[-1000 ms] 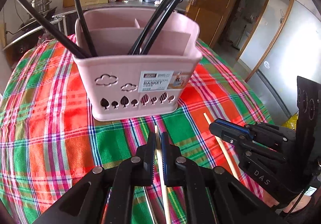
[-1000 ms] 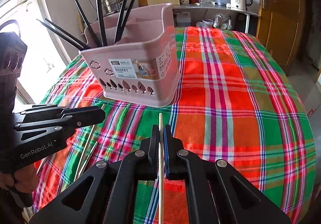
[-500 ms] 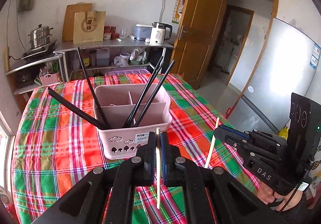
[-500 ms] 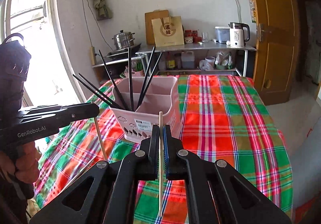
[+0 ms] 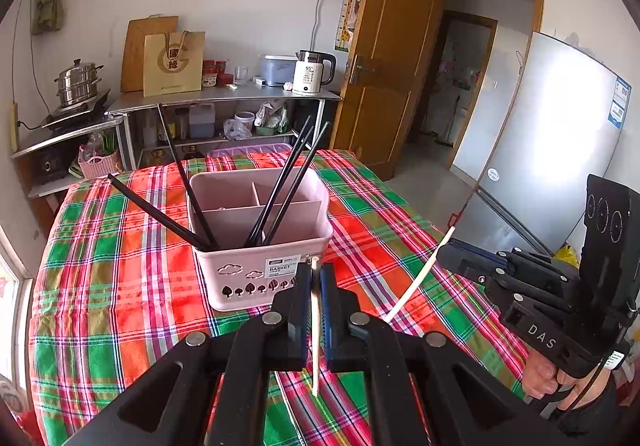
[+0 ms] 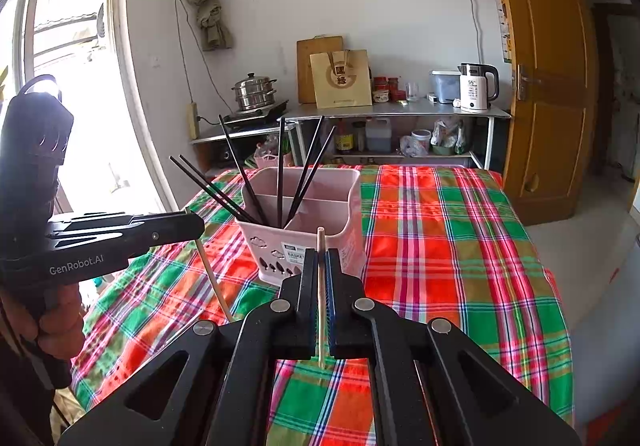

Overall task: Organize utensils
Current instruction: 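Lift the left tool's wooden chopstick over the basket while the right tool carries its own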

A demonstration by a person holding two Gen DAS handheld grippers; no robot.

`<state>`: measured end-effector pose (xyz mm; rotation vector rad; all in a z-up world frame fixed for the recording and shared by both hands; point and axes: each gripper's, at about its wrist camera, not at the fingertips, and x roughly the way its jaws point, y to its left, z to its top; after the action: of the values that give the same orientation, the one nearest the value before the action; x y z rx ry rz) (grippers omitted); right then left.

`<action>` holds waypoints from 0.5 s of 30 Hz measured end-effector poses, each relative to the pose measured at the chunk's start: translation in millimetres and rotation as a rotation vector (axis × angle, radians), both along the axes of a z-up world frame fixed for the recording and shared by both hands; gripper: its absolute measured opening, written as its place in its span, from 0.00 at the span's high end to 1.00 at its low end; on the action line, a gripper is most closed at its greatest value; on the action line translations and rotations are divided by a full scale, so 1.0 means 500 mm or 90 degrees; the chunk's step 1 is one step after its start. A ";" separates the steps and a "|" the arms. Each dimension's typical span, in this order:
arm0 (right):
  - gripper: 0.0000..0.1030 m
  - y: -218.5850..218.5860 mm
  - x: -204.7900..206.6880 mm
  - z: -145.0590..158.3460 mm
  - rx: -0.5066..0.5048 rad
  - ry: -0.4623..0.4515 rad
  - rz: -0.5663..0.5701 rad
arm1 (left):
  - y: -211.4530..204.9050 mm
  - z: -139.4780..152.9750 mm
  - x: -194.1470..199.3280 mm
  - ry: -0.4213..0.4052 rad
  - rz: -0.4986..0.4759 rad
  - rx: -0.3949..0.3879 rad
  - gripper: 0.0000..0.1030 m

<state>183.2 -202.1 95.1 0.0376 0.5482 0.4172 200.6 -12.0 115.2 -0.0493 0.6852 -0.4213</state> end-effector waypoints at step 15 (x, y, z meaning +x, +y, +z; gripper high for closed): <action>0.97 0.004 -0.009 0.023 -0.004 -0.022 0.009 | 0.030 0.033 -0.006 -0.009 0.011 -0.013 0.96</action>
<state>178.5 -199.9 106.5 0.0210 0.5166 0.4294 197.5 2.9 131.5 -0.0713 0.6660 -0.4122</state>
